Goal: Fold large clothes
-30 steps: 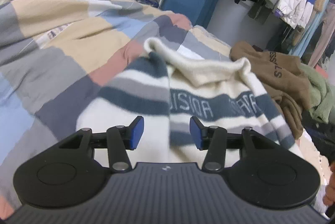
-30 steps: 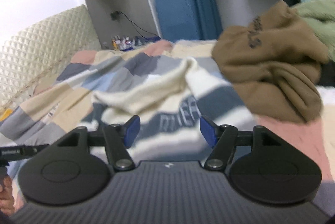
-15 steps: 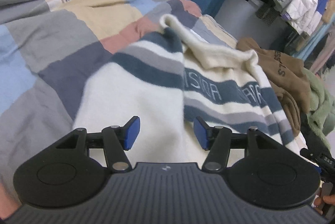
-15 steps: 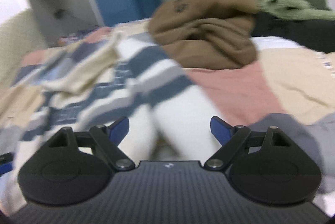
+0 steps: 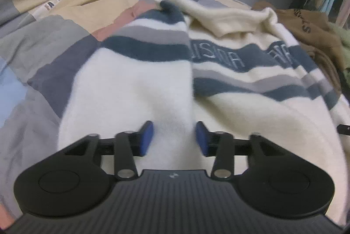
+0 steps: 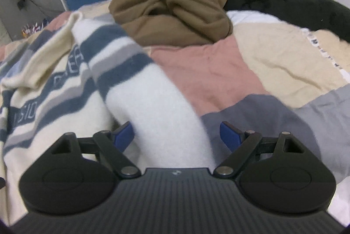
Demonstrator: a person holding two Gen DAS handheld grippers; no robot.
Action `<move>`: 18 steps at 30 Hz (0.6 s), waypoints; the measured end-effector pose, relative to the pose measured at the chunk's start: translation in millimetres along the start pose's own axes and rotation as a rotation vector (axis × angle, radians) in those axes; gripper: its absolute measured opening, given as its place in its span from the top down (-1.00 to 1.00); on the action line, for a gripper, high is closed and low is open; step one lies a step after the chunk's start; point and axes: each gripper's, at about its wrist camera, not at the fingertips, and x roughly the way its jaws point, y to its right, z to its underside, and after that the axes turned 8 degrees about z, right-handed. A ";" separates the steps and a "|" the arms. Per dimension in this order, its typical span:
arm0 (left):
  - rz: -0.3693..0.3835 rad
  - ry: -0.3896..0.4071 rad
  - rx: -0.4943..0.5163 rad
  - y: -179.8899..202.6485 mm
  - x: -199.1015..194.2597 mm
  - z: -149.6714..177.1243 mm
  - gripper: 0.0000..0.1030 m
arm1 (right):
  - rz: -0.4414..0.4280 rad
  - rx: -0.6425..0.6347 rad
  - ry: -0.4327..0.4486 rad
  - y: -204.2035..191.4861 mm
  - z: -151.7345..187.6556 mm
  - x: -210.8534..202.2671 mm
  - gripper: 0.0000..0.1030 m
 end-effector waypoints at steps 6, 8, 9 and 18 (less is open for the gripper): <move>-0.051 0.082 -0.064 -17.6 -15.8 -7.2 0.85 | -0.071 0.066 -0.071 7.8 -4.9 14.4 0.11; -0.063 0.127 -0.095 -24.8 -25.4 -11.5 0.86 | -0.083 0.084 -0.092 11.3 -9.6 14.9 0.52; -0.069 0.148 -0.108 -29.1 -30.0 -14.4 0.87 | -0.092 0.080 -0.093 12.2 -13.6 13.5 0.61; -0.251 0.352 -0.080 -71.7 -62.3 -73.0 0.88 | -0.090 0.113 0.066 44.8 -86.7 -19.8 0.69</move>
